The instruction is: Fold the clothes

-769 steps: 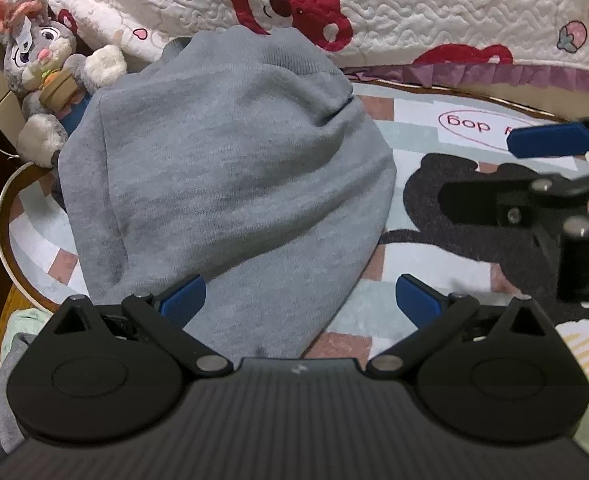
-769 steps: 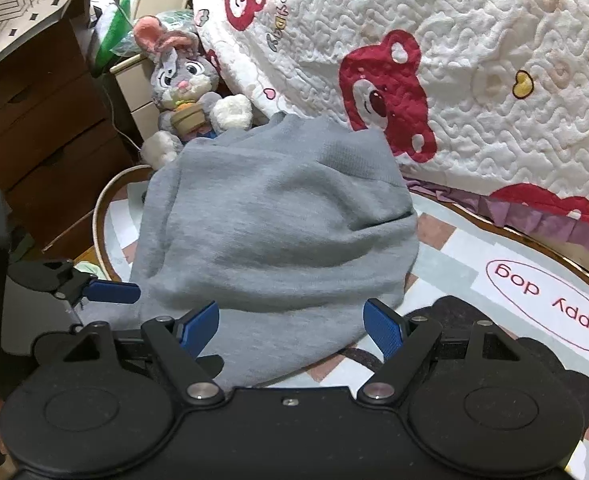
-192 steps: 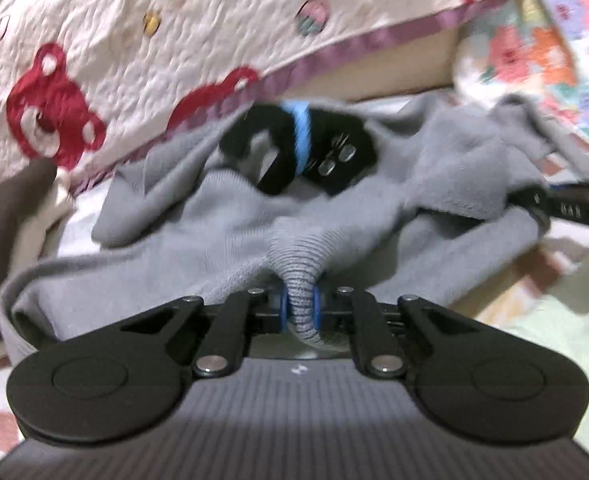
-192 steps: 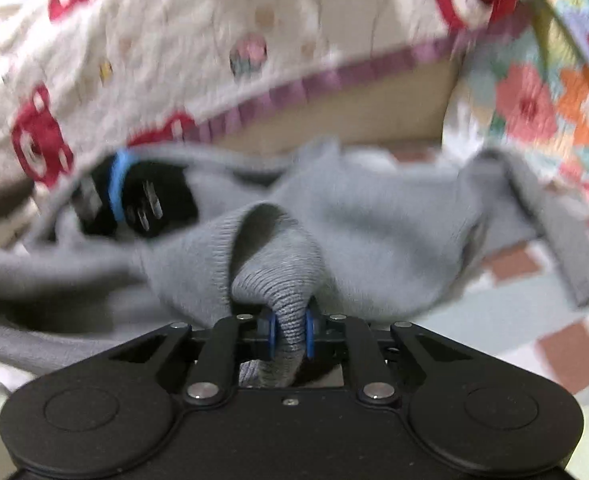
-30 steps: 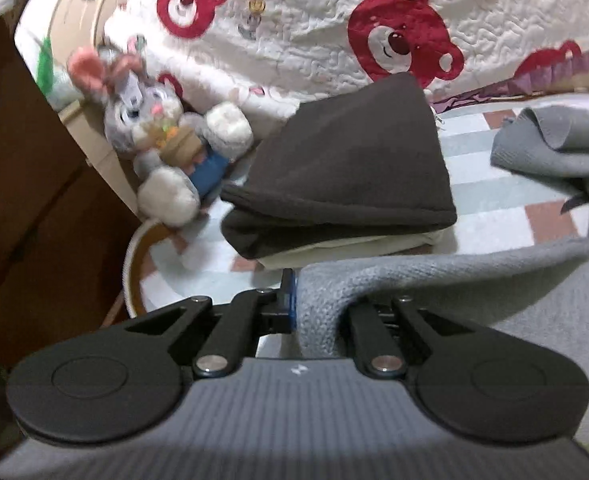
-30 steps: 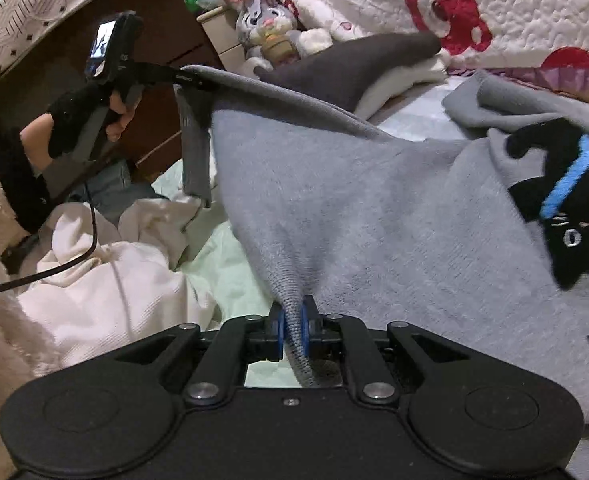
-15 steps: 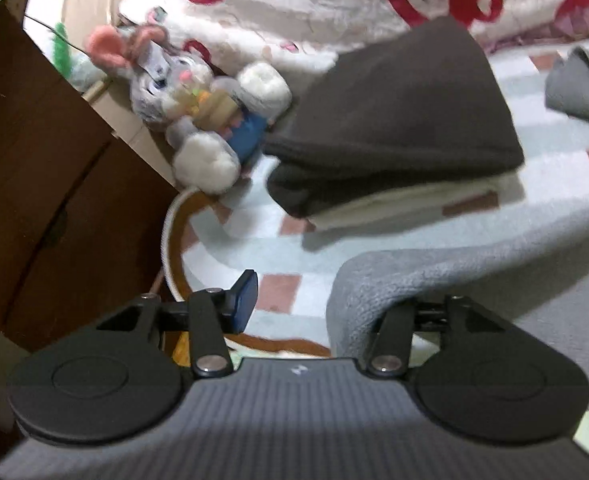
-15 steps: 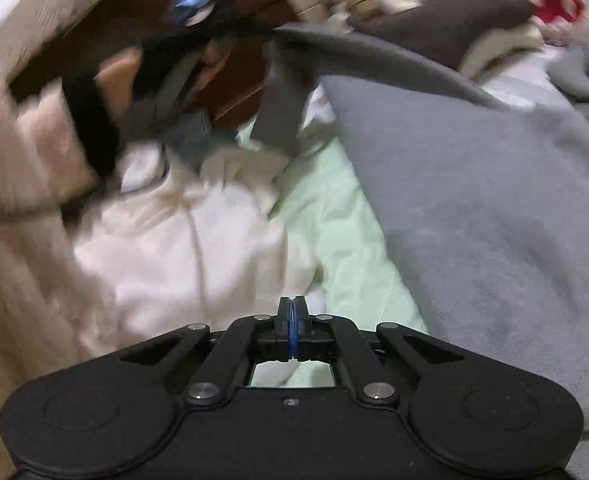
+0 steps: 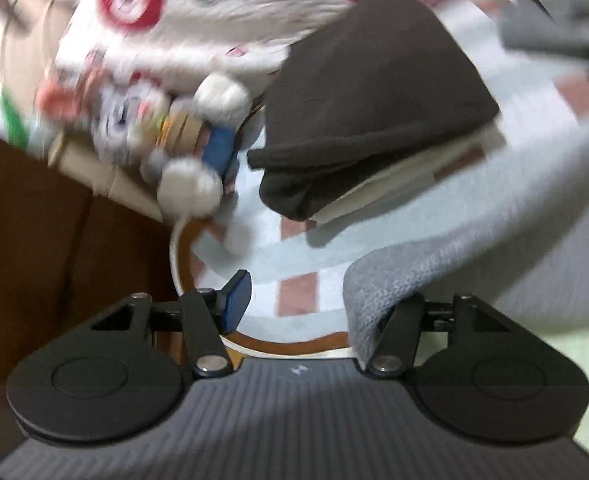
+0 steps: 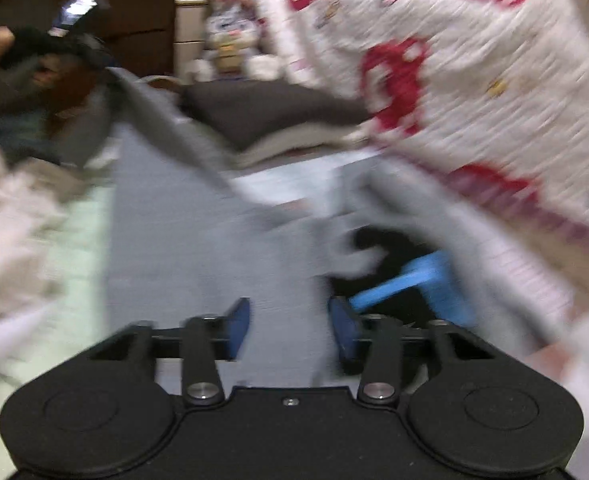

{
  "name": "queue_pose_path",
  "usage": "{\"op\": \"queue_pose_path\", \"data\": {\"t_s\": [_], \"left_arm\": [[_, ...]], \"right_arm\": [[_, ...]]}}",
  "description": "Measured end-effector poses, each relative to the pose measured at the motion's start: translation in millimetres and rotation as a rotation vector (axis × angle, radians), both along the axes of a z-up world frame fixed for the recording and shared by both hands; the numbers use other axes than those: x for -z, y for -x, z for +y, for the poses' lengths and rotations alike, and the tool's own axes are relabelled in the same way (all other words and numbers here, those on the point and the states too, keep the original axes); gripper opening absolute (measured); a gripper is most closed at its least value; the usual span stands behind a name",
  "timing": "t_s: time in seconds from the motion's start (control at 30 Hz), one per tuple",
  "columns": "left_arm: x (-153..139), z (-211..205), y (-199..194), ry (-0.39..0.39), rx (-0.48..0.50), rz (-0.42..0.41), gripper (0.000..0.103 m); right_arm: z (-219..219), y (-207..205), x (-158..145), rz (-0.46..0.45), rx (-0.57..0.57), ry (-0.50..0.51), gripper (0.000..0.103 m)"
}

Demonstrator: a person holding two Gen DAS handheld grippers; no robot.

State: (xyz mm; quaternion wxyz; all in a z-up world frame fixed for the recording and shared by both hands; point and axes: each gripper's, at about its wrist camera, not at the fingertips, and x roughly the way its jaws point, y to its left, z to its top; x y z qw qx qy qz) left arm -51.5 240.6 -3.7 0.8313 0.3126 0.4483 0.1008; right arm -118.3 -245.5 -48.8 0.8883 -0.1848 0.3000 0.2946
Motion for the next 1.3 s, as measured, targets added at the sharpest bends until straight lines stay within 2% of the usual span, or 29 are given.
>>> {"op": "queue_pose_path", "data": {"t_s": [0.07,0.13,0.2,0.27,0.37,0.43,0.5,0.57,0.63,0.73,0.8,0.9,1.03,1.13,1.2,1.23,1.3], "left_arm": [[-4,-2,1,-0.030,0.045,0.032,0.057],[-12,6,2,0.022,0.027,0.029,0.057],[-18,16,2,0.088,-0.013,0.020,0.059],[-19,34,-2,0.215,-0.092,0.016,0.059],[-16,68,-7,0.479,-0.259,-0.014,0.059],[-10,86,-7,0.573,-0.347,-0.056,0.058],[-7,85,-7,0.530,-0.365,-0.101,0.054],[-7,73,-12,0.478,-0.309,-0.097,0.054],[-10,52,-17,0.494,-0.236,-0.072,0.054],[-23,2,-18,0.502,-0.091,-0.066,0.055],[-31,-34,-16,0.521,0.004,-0.069,0.055],[-35,-81,-20,0.540,0.107,-0.042,0.055],[-26,-139,-47,0.523,0.209,0.036,0.055],[-11,-183,-78,0.491,0.250,0.152,0.054],[-8,-214,-100,0.427,0.257,0.247,0.054],[-10,-228,-105,0.402,0.275,0.260,0.054],[-12,-254,-117,0.365,0.343,0.260,0.054]], "right_arm": [[-19,-18,-8,-0.031,0.039,0.064,0.053],[-44,-37,-13,-0.016,0.119,0.069,0.053],[-70,-48,-15,0.011,0.204,0.032,0.053],[-86,-52,-10,0.036,0.251,0.022,0.053],[-101,-52,-3,0.061,0.300,0.001,0.052],[-108,-51,1,0.073,0.325,-0.016,0.045],[-113,-51,6,0.101,0.350,-0.039,0.025],[-113,-56,7,0.118,0.372,-0.042,0.016],[-112,-62,6,0.130,0.387,-0.041,0.016],[-107,-79,-8,0.054,0.378,0.013,0.015],[-113,-87,-20,-0.074,0.422,0.016,0.017],[-127,-109,-19,-0.027,0.484,-0.065,0.016],[-115,-130,-20,0.080,0.435,-0.099,0.011],[-81,-163,-49,0.150,0.250,0.010,0.010],[-62,-188,-77,0.218,0.080,0.166,0.011],[-53,-201,-91,0.251,-0.007,0.246,0.011],[-41,-221,-105,0.310,-0.087,0.402,0.013]]}}
